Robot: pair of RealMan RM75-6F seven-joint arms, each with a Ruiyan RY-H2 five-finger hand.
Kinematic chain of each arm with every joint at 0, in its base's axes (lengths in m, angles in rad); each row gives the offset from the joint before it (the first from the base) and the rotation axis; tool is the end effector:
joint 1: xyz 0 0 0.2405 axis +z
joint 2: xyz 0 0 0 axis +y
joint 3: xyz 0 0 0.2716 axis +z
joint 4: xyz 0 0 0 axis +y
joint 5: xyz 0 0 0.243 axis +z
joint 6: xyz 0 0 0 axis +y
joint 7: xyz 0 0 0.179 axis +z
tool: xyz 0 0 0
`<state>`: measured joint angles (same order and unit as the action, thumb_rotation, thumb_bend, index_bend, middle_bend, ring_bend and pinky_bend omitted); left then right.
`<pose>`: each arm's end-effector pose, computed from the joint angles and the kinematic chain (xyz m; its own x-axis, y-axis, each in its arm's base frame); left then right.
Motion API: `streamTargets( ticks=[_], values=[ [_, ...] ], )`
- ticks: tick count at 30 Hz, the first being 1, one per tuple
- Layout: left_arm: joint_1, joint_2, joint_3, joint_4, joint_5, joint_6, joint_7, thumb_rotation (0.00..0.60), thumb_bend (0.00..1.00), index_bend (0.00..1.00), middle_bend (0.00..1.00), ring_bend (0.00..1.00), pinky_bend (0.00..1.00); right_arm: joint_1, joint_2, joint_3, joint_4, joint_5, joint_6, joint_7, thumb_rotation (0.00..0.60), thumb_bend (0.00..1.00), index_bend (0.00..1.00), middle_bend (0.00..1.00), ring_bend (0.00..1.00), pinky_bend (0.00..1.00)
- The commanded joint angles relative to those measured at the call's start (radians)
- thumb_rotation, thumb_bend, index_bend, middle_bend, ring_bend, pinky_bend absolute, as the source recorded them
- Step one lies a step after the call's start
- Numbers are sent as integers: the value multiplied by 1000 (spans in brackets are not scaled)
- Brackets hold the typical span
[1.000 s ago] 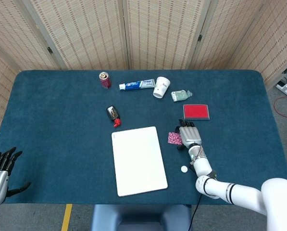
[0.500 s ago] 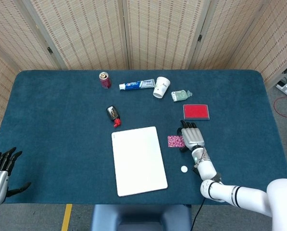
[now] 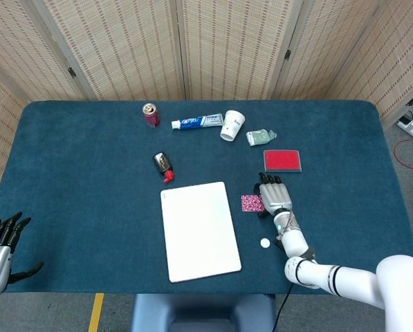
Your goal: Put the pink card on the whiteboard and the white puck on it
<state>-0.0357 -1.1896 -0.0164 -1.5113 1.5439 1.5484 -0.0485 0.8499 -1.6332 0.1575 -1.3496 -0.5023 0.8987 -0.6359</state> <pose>-0.3540 0.1957 0.1229 0.3816 -0.0090 0.9243 0.9243 -0.0049 -0.3816 -0.2089 -0.4145 -0.0925 0.4501 -0.4735 0.7571 -0.8744 -0.0616 0.4813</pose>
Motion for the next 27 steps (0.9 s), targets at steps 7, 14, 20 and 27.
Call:
streamTargets(
  ticks=[7, 14, 20, 27],
  values=[
    [1, -1, 0, 4, -1, 0, -4, 600, 141, 135, 74, 109, 0, -1, -5, -5, 4, -4, 6, 3, 600, 238, 343, 57, 0, 0],
    [1, -4, 2, 8, -1, -2, -8, 600, 141, 135, 74, 109, 0, -5, -8, -7, 4, -5, 14, 4, 600, 238, 411, 72, 0, 0],
    [2, -4, 2, 11, 0, 0, -12, 600, 141, 135, 74, 109, 0, -11, 0, -5, -10, -14, 23, 12, 600, 238, 421, 78, 0, 0],
    [2, -4, 3, 11, 5, 2, -13, 600, 141, 134, 74, 109, 0, -23, 51, 2, -101, -66, 58, 28, 600, 238, 421, 79, 0, 0]
  ],
)
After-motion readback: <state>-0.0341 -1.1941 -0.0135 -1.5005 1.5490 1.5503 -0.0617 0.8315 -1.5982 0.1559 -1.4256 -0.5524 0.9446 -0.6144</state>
